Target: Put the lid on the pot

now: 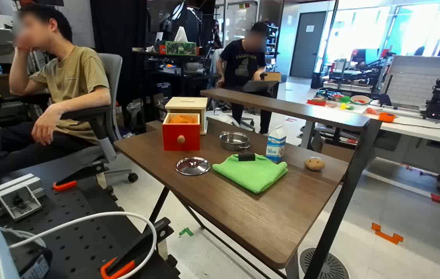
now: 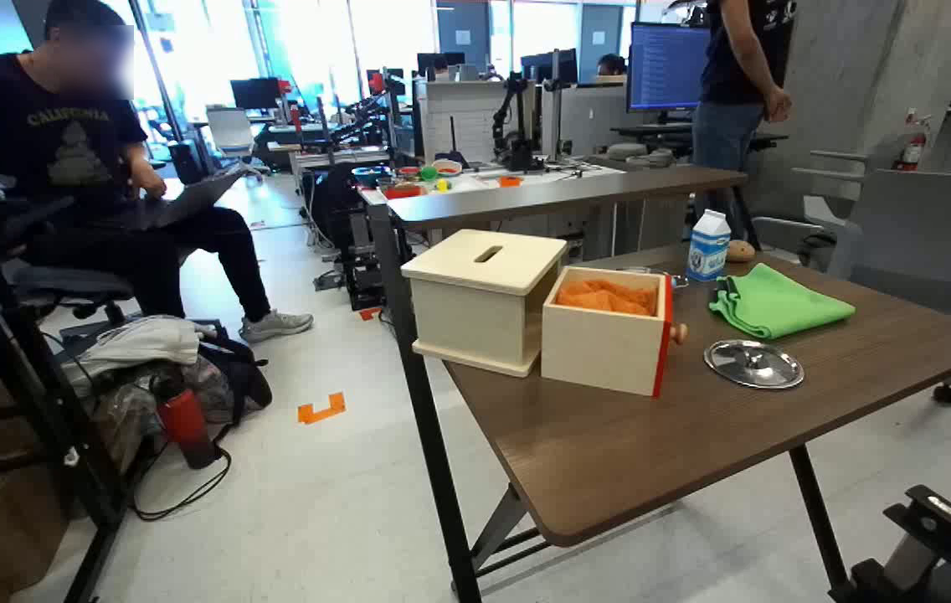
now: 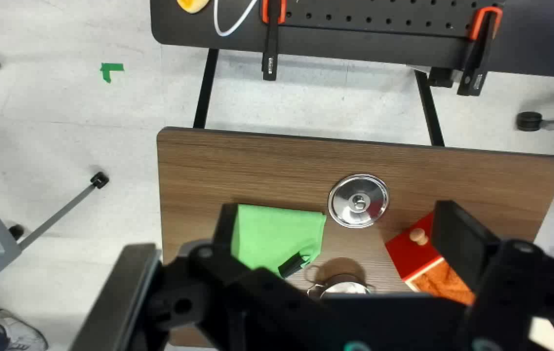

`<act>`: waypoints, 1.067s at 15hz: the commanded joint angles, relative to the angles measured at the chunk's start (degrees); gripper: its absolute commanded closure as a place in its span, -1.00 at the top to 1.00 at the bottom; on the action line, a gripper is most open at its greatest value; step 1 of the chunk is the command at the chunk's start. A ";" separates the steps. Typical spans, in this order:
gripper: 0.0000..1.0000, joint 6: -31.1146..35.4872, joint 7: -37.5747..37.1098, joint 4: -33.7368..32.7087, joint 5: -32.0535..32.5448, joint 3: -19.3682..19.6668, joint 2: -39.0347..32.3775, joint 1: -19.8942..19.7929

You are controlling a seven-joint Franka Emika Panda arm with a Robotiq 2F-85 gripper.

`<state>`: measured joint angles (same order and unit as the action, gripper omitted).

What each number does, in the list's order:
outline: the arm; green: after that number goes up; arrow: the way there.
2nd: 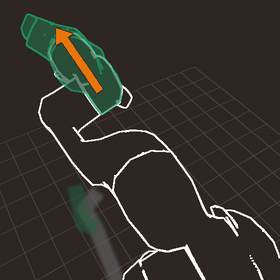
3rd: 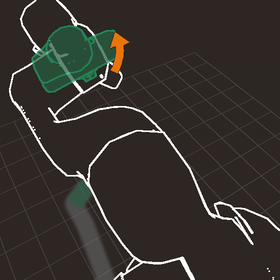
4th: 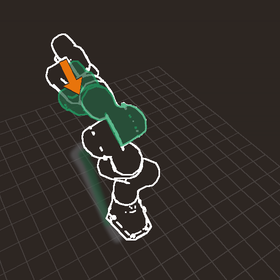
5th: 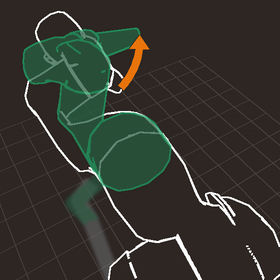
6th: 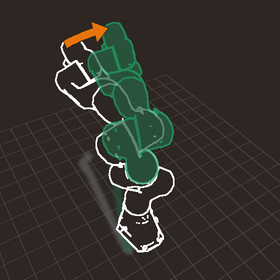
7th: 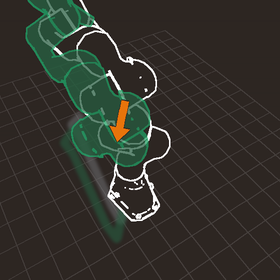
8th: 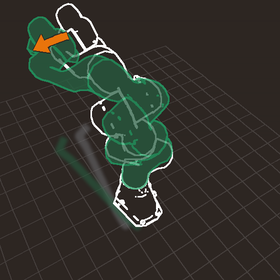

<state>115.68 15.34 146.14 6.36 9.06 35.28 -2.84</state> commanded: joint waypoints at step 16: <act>1.00 27.69 -11.08 10.28 1.29 -5.55 -17.34 -0.12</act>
<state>132.24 8.94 155.58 6.31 6.02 25.88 -2.43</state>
